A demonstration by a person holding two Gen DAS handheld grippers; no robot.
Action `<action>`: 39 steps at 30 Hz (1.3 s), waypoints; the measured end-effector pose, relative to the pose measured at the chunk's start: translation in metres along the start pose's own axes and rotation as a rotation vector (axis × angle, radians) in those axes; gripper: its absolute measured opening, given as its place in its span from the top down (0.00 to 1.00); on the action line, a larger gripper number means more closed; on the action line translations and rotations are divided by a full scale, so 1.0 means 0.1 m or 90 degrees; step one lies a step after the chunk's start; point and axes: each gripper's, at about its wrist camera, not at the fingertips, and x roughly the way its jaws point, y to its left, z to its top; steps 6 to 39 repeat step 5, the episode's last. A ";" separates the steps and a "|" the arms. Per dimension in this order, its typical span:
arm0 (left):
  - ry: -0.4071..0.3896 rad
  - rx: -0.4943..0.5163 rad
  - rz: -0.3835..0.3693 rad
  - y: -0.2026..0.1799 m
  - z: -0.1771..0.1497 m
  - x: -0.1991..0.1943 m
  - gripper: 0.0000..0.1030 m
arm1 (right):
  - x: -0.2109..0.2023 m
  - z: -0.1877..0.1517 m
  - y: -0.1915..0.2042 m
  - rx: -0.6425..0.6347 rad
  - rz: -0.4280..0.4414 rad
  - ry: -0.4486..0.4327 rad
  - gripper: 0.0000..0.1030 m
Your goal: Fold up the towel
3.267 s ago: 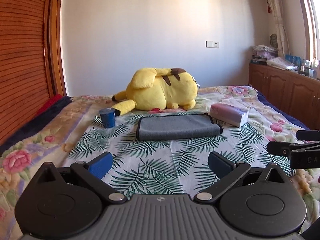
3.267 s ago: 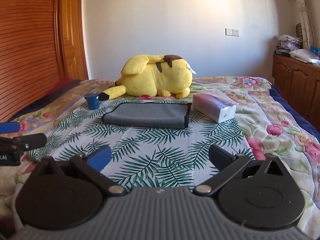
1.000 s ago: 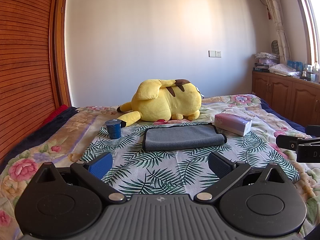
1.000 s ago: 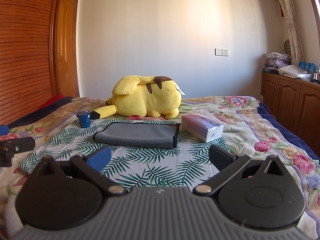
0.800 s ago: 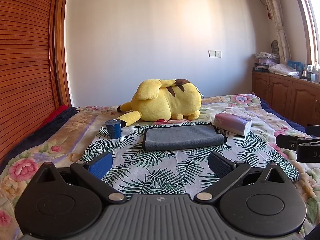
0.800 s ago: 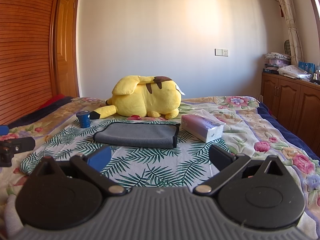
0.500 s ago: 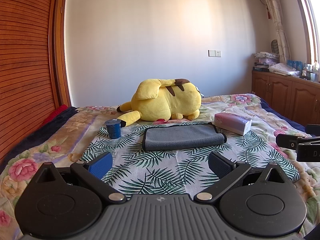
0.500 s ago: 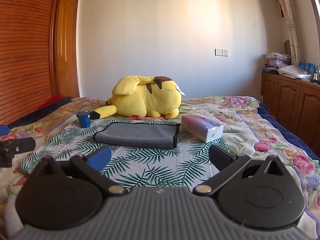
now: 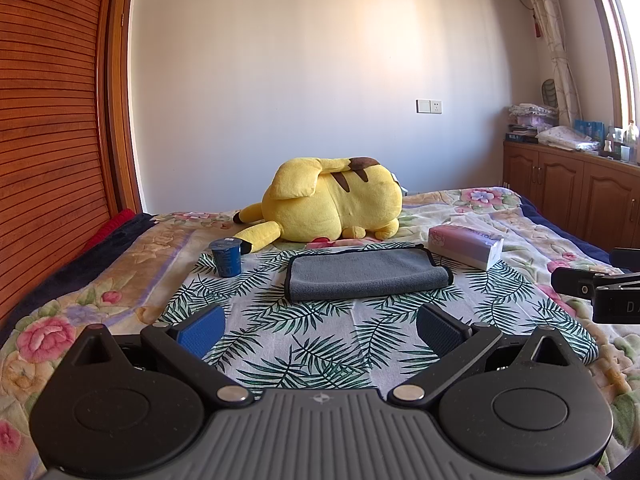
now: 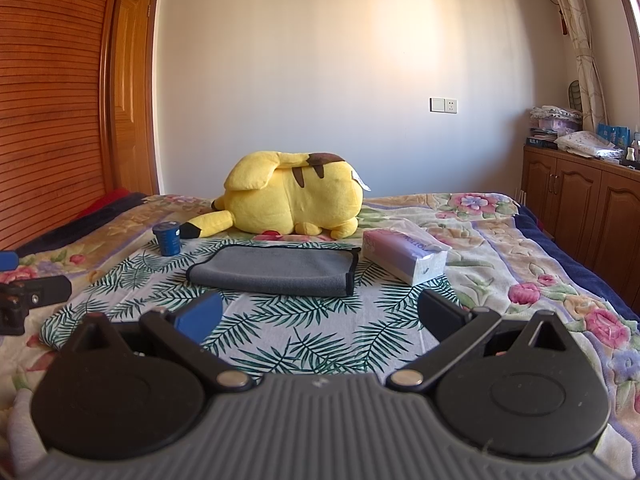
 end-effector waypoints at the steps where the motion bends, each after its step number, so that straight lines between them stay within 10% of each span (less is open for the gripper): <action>1: 0.000 0.000 0.000 0.00 0.00 0.00 0.16 | 0.00 0.00 0.00 0.000 0.000 0.000 0.00; 39: 0.000 0.000 0.000 0.00 0.00 0.00 0.16 | 0.00 0.00 0.00 0.000 0.000 0.000 0.00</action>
